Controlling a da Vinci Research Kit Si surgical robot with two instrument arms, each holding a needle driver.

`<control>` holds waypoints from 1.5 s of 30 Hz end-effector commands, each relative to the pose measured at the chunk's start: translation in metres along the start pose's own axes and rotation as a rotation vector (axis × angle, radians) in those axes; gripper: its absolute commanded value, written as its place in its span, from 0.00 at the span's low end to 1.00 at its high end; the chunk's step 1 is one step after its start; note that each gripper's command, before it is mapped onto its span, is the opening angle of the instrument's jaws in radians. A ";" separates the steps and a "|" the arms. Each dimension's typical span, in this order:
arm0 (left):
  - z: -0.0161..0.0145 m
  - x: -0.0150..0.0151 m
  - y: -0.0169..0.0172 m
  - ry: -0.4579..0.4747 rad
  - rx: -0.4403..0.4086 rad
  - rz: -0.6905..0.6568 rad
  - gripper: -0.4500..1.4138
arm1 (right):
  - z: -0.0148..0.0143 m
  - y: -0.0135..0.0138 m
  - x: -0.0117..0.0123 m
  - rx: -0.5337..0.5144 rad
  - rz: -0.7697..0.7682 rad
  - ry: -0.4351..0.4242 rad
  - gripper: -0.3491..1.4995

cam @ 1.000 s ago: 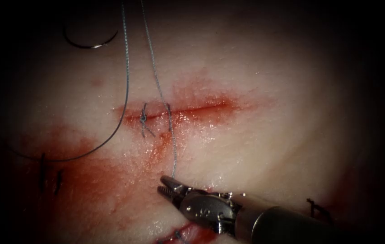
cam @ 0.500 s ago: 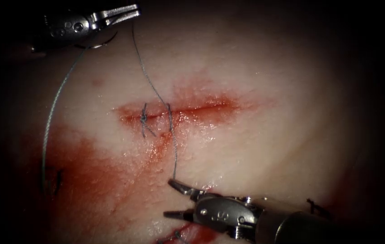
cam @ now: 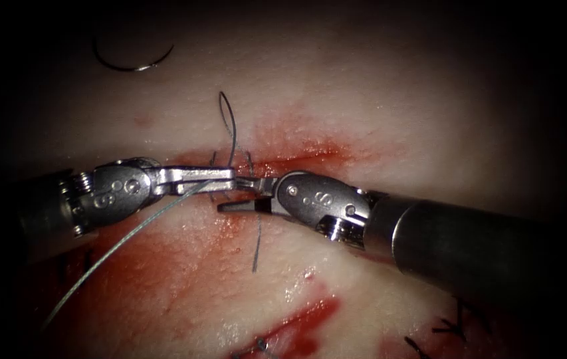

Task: Wound Closure

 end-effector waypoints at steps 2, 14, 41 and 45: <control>0.0006 -0.0007 0.0000 0.014 -0.019 -0.019 0.00 | 0.0025 0.0017 -0.0006 0.027 0.030 0.021 0.14; -0.0002 -0.0058 0.0004 -0.196 -0.034 -0.134 0.00 | 0.0043 0.0086 -0.0009 0.278 0.307 0.281 0.00; -0.0020 -0.0151 -0.0026 -0.362 0.025 -0.162 0.00 | 0.0015 0.0045 -0.0001 0.818 0.141 0.153 0.00; -0.0020 -0.0152 -0.0027 -0.361 0.024 -0.163 0.00 | 0.0014 0.0033 -0.0005 0.931 0.023 0.044 0.06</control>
